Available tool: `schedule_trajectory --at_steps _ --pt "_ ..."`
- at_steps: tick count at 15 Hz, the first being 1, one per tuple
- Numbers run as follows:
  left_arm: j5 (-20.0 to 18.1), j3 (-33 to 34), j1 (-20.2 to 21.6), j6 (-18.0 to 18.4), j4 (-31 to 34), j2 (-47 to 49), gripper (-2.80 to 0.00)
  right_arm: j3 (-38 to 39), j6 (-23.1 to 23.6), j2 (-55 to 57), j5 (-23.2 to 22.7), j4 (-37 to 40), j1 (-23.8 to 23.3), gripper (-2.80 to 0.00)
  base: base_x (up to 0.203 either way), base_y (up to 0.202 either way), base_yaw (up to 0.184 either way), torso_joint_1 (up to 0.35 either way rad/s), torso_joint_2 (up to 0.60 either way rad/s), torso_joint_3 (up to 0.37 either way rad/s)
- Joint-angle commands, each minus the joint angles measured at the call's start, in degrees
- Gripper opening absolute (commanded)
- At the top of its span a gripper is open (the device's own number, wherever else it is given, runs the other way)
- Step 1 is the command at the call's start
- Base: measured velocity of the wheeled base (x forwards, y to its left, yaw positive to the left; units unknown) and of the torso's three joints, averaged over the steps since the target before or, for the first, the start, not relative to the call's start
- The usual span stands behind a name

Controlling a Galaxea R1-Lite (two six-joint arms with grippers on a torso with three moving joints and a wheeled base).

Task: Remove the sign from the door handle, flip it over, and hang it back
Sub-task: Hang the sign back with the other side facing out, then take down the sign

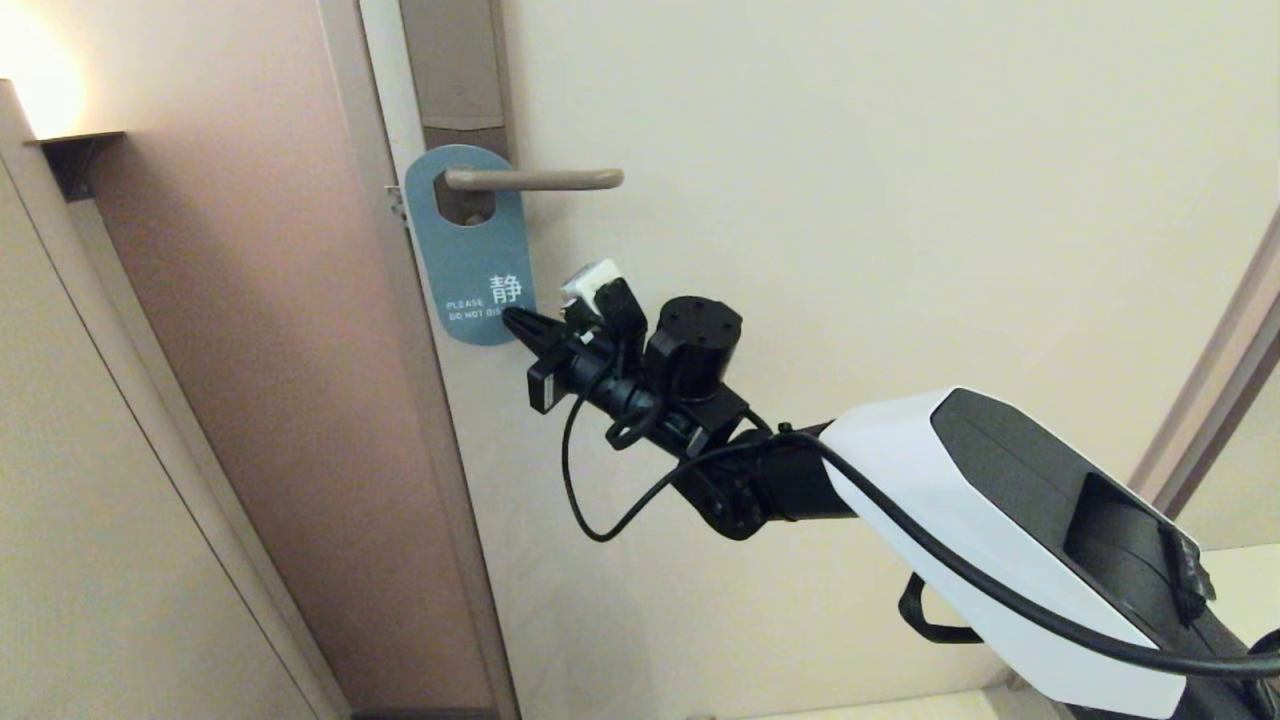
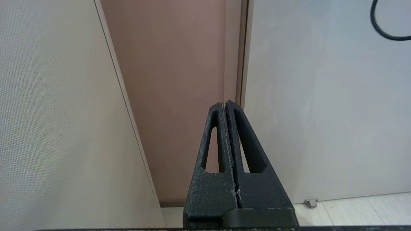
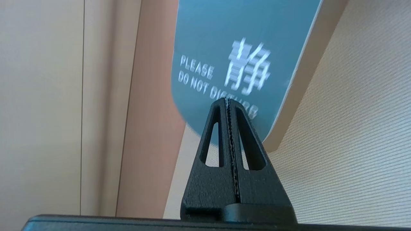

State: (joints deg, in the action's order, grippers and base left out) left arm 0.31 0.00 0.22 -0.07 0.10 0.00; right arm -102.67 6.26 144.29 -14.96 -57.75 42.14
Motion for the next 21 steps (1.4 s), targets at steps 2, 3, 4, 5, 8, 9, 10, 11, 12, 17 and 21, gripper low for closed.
schedule_trajectory --at_steps 2,3,4,5,8,9,10,11,12,17,21 --pt "0.05 0.0 0.04 -0.01 -0.01 0.0 -2.8 3.46 0.56 -3.04 -0.16 -0.81 0.04 -2.8 0.0 0.0 0.0 0.0 0.0 0.0" --pt "0.05 0.0 0.04 -0.01 -0.01 0.0 -2.8 5.01 0.59 -4.08 -0.13 -1.3 0.04 -2.8 0.0 0.0 0.0 0.0 0.0 0.0" --pt "0.05 0.0 0.04 -0.01 -0.01 0.0 -2.8 6.48 0.53 -5.07 -0.04 -1.61 -0.3 -2.8 0.0 0.0 0.0 0.0 0.0 0.0" --pt "0.05 0.0 0.04 -0.01 -0.01 0.0 -2.8 8.51 0.52 -6.58 0.29 -1.7 -0.87 -2.8 0.0 0.0 0.0 0.0 0.0 0.0" --pt "0.05 0.0 0.04 -0.01 -0.01 0.0 -2.8 15.73 0.58 -12.15 1.69 -1.75 -3.04 -2.8 0.0 0.0 0.0 0.0 0.0 0.0" --pt "0.05 0.0 0.04 -0.01 -0.01 0.0 -2.8 18.73 0.63 -14.42 1.8 -1.75 -4.16 -2.8 0.0 0.0 0.0 0.0 0.0 0.0" --pt "0.05 0.0 -0.02 -0.01 -0.01 0.0 -2.8 21.79 0.68 -16.71 1.9 -1.76 -5.52 -2.8 0.0 0.0 0.0 0.0 0.0 0.0" --pt "0.05 0.0 0.04 -0.01 -0.01 0.0 -2.8 24.97 0.74 -19.27 2.18 -1.75 -7.14 -2.8 0.0 0.0 0.0 0.0 0.0 0.0" --pt "0.05 0.0 0.03 -0.01 -0.01 0.09 -2.8 27.97 0.76 -21.96 2.77 -1.71 -8.88 -2.8 0.0 0.0 0.0 0.0 0.0 0.0" --pt "0.05 0.0 0.04 -0.01 -0.01 0.0 -2.8 42.19 0.64 -34.81 3.75 -1.5 -21.98 -2.8 0.0 0.0 0.0 0.0 0.0 0.0" --pt "0.05 0.0 0.04 -0.01 -0.01 0.0 -2.8 53.5 0.32 -43.87 3.35 -1.45 -32.98 -2.8 0.0 0.0 0.0 0.0 0.0 0.0"
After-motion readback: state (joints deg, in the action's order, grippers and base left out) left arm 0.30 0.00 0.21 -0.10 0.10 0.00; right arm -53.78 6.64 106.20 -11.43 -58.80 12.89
